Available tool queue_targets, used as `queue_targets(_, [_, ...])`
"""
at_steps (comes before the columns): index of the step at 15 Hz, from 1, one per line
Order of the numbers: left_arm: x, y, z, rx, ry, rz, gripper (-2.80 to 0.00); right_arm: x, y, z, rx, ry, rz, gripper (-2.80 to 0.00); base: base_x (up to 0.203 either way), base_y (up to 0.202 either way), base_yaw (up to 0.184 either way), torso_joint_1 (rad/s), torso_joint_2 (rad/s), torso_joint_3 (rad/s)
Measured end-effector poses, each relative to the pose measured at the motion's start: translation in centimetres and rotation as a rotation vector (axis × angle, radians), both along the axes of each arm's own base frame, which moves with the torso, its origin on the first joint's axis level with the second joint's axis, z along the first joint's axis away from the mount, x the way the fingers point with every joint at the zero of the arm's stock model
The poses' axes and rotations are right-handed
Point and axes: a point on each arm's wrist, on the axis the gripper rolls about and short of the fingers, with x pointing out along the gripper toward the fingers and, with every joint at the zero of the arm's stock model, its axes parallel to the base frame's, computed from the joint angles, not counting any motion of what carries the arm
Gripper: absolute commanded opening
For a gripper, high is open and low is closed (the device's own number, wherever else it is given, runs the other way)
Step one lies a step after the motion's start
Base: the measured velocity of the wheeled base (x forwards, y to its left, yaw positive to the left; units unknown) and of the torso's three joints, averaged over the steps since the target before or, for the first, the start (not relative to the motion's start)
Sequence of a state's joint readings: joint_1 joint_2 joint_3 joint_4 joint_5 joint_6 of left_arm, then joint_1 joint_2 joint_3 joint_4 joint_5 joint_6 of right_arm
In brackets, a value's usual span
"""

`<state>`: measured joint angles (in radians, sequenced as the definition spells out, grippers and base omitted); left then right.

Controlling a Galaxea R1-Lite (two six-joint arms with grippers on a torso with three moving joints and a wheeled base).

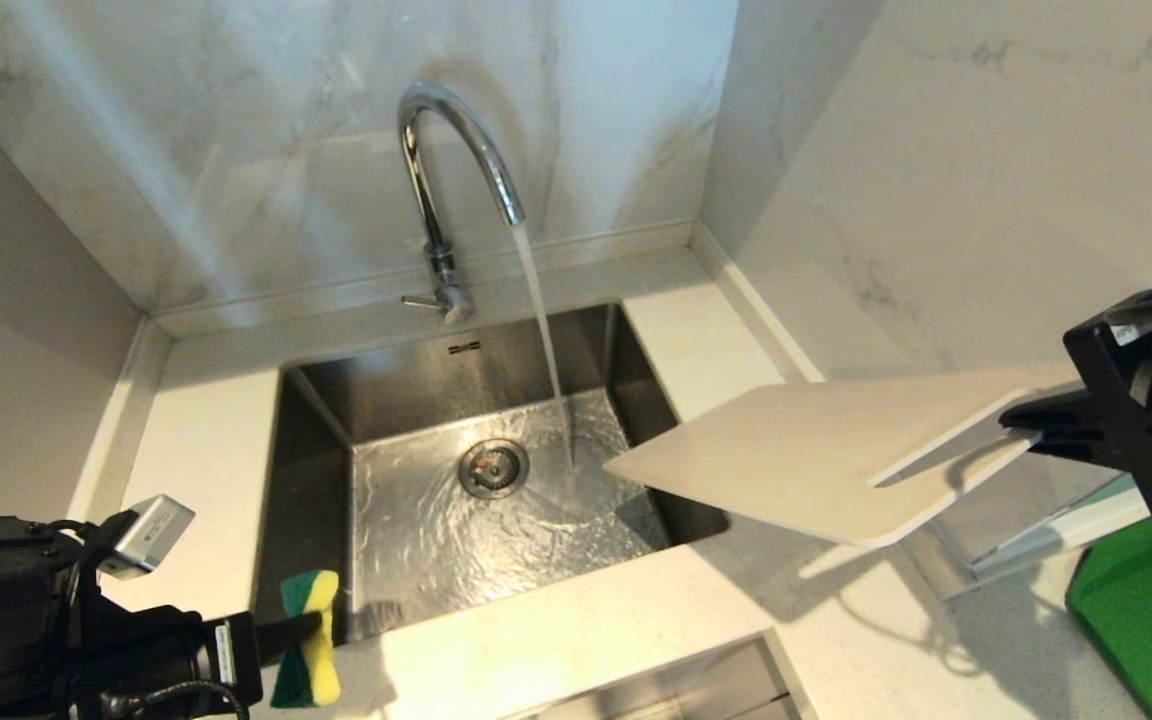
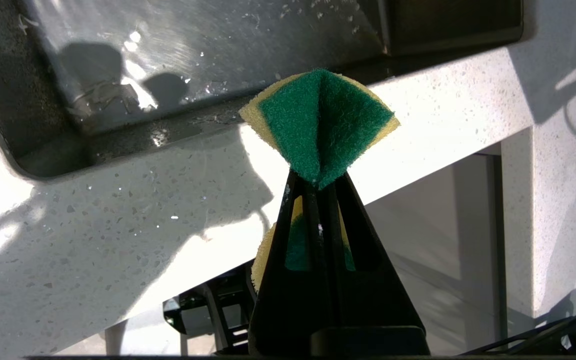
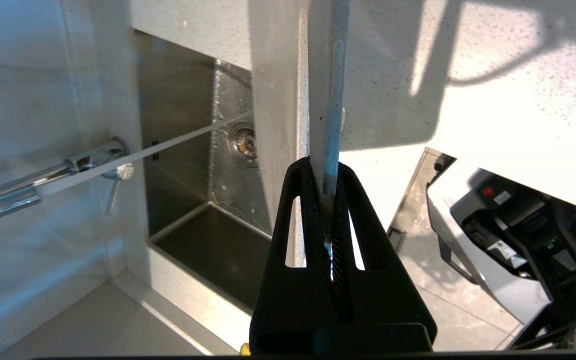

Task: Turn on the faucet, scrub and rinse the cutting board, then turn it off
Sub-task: Put down the cutting board

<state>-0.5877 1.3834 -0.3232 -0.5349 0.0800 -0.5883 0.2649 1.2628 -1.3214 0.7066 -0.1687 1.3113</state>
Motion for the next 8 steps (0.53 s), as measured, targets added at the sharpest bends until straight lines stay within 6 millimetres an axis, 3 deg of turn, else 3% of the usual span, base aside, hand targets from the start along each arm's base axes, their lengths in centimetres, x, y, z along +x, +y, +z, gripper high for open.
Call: queue_targets(8, [-0.1,0.1,0.0,-0.001,0.0,0.004,-2.8,0.1,0.1,-2.7,0.011,0.107,0.023,-2.8,0.0,0.0,0.0,0.0,0.0,0.0])
